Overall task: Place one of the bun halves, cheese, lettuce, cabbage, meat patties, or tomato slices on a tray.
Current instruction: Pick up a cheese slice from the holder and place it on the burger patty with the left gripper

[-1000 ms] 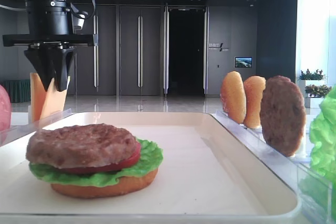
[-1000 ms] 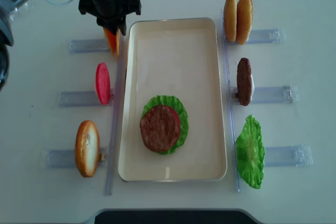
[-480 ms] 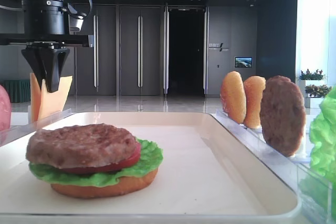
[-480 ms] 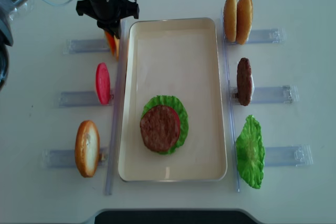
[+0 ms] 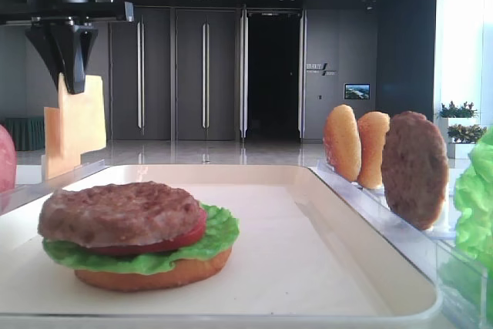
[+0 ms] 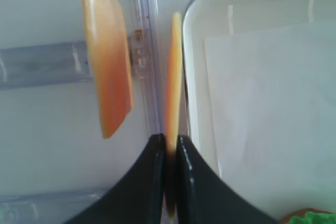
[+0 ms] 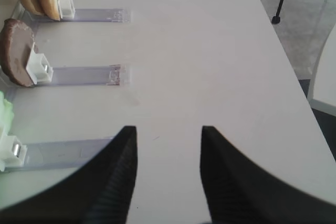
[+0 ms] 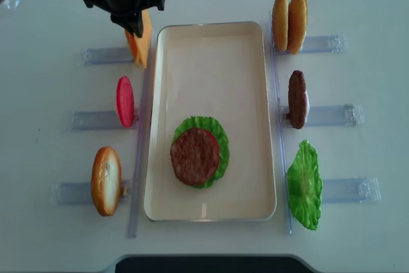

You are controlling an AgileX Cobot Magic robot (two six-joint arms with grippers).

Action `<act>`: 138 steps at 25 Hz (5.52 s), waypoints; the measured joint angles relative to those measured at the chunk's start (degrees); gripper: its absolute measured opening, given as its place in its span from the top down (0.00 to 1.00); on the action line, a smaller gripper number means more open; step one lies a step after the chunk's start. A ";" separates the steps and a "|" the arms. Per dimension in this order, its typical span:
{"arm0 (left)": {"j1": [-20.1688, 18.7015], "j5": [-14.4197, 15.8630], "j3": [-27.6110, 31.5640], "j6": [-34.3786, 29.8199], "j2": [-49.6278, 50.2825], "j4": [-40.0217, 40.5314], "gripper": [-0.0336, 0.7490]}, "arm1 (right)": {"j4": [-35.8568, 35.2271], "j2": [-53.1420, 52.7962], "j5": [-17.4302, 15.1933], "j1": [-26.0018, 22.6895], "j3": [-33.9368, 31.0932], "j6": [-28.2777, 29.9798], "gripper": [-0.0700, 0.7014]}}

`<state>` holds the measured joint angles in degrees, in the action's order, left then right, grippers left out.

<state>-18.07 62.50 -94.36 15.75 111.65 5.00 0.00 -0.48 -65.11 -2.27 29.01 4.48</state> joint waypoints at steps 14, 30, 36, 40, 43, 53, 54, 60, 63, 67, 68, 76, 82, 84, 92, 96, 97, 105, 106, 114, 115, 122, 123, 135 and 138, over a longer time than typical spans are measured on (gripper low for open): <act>0.00 7.48 -0.36 -2.23 -8.99 -1.27 0.92 | 0.00 0.00 0.00 0.00 0.00 0.00 0.55; -6.26 4.08 30.26 -0.46 -41.88 -2.47 0.93 | 0.00 0.00 0.05 0.00 0.00 0.00 0.55; -6.26 1.32 40.78 0.78 -55.45 -5.00 0.93 | 0.00 0.00 0.05 0.00 0.00 0.00 0.55; -6.26 -1.60 44.34 1.26 -59.95 -6.87 0.93 | 0.00 0.00 0.05 0.00 0.00 0.00 0.55; -6.26 -6.43 47.20 -0.31 -60.51 -10.58 0.93 | 0.00 0.00 0.05 0.00 0.00 0.00 0.55; -6.26 -26.40 63.59 -28.33 -56.54 -47.73 0.93 | 0.00 0.00 0.10 0.00 0.00 0.00 0.55; -6.26 -26.97 64.12 -31.71 -55.45 -51.50 0.93 | 0.00 0.00 0.10 0.00 0.00 0.00 0.55; -5.72 -27.37 64.55 -53.31 -47.14 -76.08 0.93 | 0.00 0.00 0.16 0.00 0.00 0.00 0.55; -1.97 -21.84 64.55 -64.51 -42.58 -88.13 0.93 | 0.00 0.00 0.16 0.00 0.00 0.00 0.55; 6.18 -8.47 64.55 -73.09 -35.63 -96.10 0.93 | 0.00 0.00 0.16 0.00 0.00 0.00 0.55; 7.61 -5.35 64.55 -74.32 -34.32 -96.63 0.93 | 0.00 0.00 0.16 0.00 0.00 0.00 0.55; 8.88 1.53 65.25 -77.37 -30.77 -94.08 0.93 | 0.00 0.00 0.16 0.00 0.00 0.00 0.55; 8.94 1.26 65.31 -77.62 -30.55 -92.17 0.93 | 0.00 0.00 0.16 0.00 0.00 0.00 0.55; 8.94 0.58 65.31 -77.62 -30.55 -91.98 0.93 | 0.00 0.00 0.16 0.00 0.00 -0.05 0.55; 8.94 -4.39 69.69 -79.51 -30.55 -90.72 0.93 | 0.00 0.00 0.16 0.00 0.00 -0.05 0.55; 9.13 -5.56 72.02 -81.53 -30.55 -91.03 0.93 | 0.00 0.00 0.16 0.00 0.00 -0.05 0.55; 9.13 -6.11 72.08 -81.66 -30.55 -91.21 0.93 | 0.00 0.00 0.16 0.00 0.00 -0.05 0.55; 12.94 -7.17 72.08 -83.43 -30.55 -92.21 0.93 | 0.00 0.00 0.16 0.00 0.00 -0.05 0.55; 12.98 -7.17 72.08 -83.78 -30.53 -92.36 0.93 | 0.00 0.00 0.16 0.00 0.00 -0.05 0.55; 13.05 -4.33 72.08 -87.72 -24.83 -96.17 0.93 | 0.00 0.00 0.16 0.00 0.00 -0.05 0.55; 13.05 -3.21 72.08 -88.34 -23.70 -96.75 0.93 | 0.00 0.00 0.16 0.00 0.00 -0.05 0.55; 13.05 0.99 72.08 -91.60 -19.76 -99.38 0.93 | 0.00 0.00 0.16 0.00 0.00 -0.05 0.55; 13.05 1.04 72.08 -91.73 -19.71 -99.32 0.93 | 0.00 0.00 0.16 0.00 0.00 -0.05 0.55; 13.05 -2.17 72.08 -91.36 -19.71 -98.84 0.93 | 0.00 0.00 0.16 0.00 0.00 -0.05 0.55; 13.05 -2.67 72.08 -91.36 -19.71 -98.84 0.93 | 0.00 0.00 0.16 0.24 0.00 -0.05 0.55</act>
<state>-5.02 59.83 -22.28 -75.61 91.94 -93.84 0.00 -0.48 -64.96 -2.02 29.01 4.43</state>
